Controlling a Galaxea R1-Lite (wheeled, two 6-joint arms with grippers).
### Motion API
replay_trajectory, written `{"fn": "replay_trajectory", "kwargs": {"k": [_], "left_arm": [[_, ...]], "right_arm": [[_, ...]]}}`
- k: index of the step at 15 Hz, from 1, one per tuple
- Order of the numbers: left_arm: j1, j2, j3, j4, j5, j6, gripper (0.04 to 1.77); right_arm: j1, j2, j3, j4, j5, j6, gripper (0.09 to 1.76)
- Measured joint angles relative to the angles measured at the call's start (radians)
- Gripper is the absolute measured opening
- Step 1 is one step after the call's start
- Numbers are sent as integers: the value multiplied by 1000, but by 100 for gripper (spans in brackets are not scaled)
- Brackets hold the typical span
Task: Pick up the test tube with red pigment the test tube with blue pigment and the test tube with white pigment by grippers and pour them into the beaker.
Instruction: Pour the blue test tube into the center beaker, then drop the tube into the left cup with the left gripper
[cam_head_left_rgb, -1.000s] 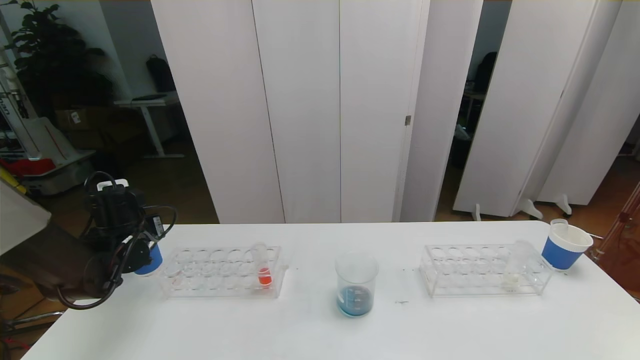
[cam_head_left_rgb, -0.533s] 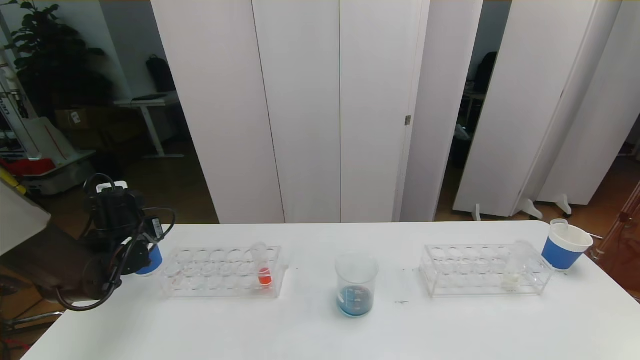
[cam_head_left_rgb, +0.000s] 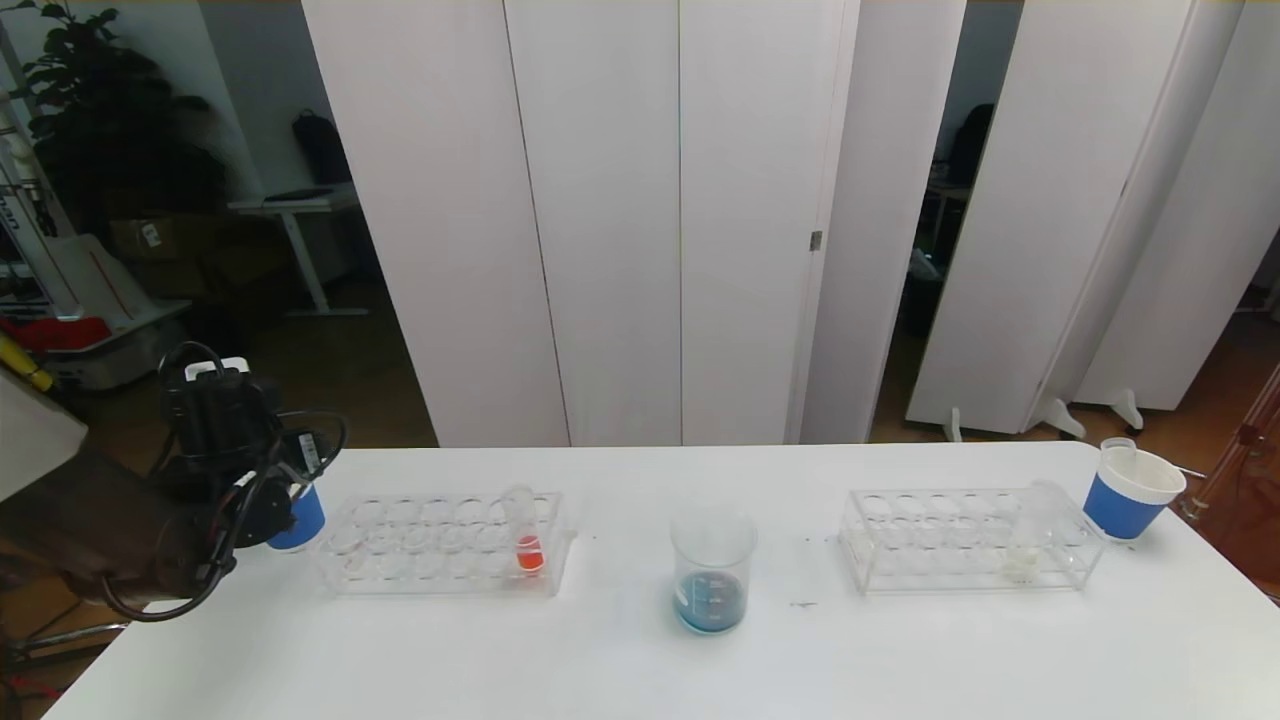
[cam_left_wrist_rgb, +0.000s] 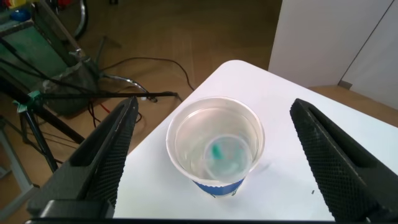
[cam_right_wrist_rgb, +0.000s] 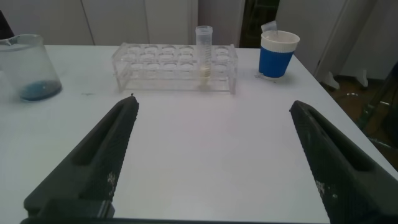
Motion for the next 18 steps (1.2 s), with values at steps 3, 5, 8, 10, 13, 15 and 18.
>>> {"fn": "replay_trajectory", "kwargs": {"k": [3, 5, 8, 10, 13, 15, 18], "left_arm": [[0, -78, 6, 87, -49, 2, 175], [-5, -166, 17, 169, -103, 5, 175], [-20, -341, 34, 341, -193, 5, 174], [-34, -480, 41, 475, -258, 6, 174], [-46, -689, 41, 661, -360, 10, 174], [-50, -822, 37, 755, -397, 28, 174], [-60, -1021, 39, 917, -418, 63, 174]], "right_arm": [[0, 0, 0, 0, 0, 0, 175], [0, 0, 0, 0, 0, 0, 175], [0, 0, 0, 0, 0, 0, 175], [0, 0, 0, 0, 0, 0, 175], [0, 0, 0, 0, 0, 0, 175], [0, 0, 0, 0, 0, 0, 175], [0, 0, 0, 0, 0, 0, 175]]}}
